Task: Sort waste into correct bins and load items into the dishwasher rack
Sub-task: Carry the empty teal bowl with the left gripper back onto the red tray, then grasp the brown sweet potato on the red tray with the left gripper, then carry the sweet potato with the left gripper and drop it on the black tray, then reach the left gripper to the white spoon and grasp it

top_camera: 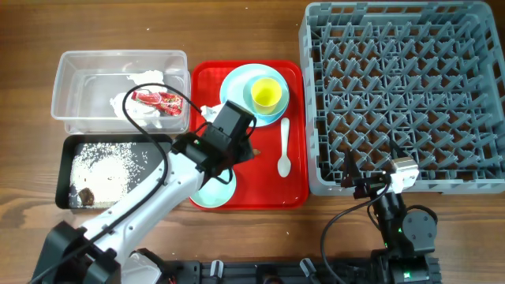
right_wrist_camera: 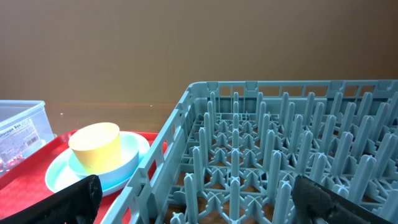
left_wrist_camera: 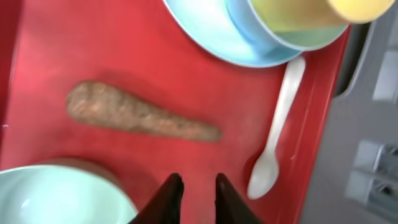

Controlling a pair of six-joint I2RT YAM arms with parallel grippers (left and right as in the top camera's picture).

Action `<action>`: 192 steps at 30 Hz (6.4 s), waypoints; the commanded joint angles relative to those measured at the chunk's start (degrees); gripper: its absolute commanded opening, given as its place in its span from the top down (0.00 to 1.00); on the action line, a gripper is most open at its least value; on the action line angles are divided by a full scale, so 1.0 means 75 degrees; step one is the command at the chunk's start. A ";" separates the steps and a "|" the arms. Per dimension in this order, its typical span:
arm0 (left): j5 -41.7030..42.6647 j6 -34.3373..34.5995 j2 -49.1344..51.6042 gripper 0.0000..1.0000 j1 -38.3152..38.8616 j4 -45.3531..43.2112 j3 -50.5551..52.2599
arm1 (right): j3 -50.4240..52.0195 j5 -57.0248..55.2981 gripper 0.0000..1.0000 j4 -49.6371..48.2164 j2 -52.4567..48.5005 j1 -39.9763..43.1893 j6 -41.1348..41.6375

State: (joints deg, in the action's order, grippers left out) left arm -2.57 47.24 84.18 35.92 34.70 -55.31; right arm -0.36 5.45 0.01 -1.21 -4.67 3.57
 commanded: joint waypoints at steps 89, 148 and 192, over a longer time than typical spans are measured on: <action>-0.0836 0.5965 0.2690 0.48 -0.0189 -0.1032 -0.0114 | 0.0009 -0.0073 0.00 -0.0035 0.0052 0.0032 -0.0058; -0.2728 0.3870 -0.1052 0.82 -0.5042 0.2084 0.0822 | 0.0009 -0.0073 0.00 -0.0035 0.0052 0.0032 -0.0058; -0.2725 0.3526 -0.1052 0.51 -0.5042 0.2084 0.1032 | 0.0009 -0.0073 0.00 -0.0035 0.0055 0.0032 -0.0058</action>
State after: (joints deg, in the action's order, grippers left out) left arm -22.24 74.37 76.14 -1.58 50.30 -48.05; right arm -0.36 5.48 0.01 -1.21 -4.67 3.57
